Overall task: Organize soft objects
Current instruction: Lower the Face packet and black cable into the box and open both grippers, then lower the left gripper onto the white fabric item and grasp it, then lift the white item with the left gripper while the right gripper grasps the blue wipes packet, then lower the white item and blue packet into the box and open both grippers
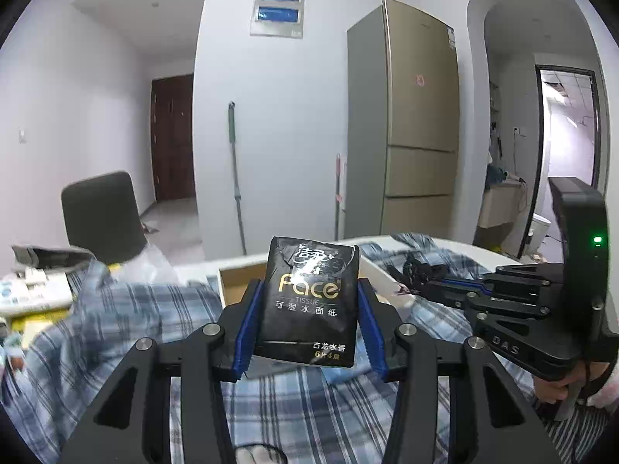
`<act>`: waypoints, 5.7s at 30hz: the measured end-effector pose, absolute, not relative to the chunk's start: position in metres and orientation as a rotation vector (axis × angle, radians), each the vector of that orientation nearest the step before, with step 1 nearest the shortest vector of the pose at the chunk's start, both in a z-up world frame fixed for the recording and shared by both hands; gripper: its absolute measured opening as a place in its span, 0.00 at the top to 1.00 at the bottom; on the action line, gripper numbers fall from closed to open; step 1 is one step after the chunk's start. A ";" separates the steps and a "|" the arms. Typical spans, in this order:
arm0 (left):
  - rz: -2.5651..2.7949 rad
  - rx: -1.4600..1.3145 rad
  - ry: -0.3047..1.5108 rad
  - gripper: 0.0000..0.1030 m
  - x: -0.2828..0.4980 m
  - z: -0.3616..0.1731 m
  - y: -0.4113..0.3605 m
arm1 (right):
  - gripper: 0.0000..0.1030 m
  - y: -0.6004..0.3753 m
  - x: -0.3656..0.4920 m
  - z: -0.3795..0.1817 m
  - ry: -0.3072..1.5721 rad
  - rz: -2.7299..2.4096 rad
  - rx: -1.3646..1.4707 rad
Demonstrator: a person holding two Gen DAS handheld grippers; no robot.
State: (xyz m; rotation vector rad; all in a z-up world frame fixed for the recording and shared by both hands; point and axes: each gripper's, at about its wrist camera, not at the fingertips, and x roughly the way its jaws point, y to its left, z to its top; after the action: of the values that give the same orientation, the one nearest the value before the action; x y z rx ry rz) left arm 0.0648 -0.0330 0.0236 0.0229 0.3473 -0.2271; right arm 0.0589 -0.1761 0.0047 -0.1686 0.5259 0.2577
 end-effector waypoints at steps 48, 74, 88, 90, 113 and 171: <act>-0.078 -0.059 0.500 0.20 0.162 0.018 -0.007 | 0.39 -0.186 0.169 -0.004 0.772 0.242 -0.012; -0.303 0.027 0.910 0.50 0.062 -0.048 0.038 | 0.29 -0.147 0.062 -0.002 0.685 0.244 -0.021; -0.400 0.124 1.075 0.63 0.074 -0.076 0.012 | 0.29 -0.157 0.070 -0.020 0.713 0.247 -0.011; -0.401 0.119 1.089 0.64 0.078 -0.076 0.011 | 0.29 -0.161 0.071 -0.020 0.711 0.237 0.000; -0.175 -0.079 0.522 0.78 0.096 -0.026 0.009 | 0.29 -0.168 0.082 -0.040 0.752 0.211 0.022; -0.158 -0.010 0.367 0.77 0.069 0.019 0.000 | 0.37 -0.152 0.109 0.020 0.599 0.180 -0.056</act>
State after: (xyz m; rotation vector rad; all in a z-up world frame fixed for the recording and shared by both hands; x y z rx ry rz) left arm 0.0689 -0.0005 0.0191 -0.0100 0.3670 -0.1576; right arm 0.1089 -0.1524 0.0203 -0.0560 0.5985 0.1799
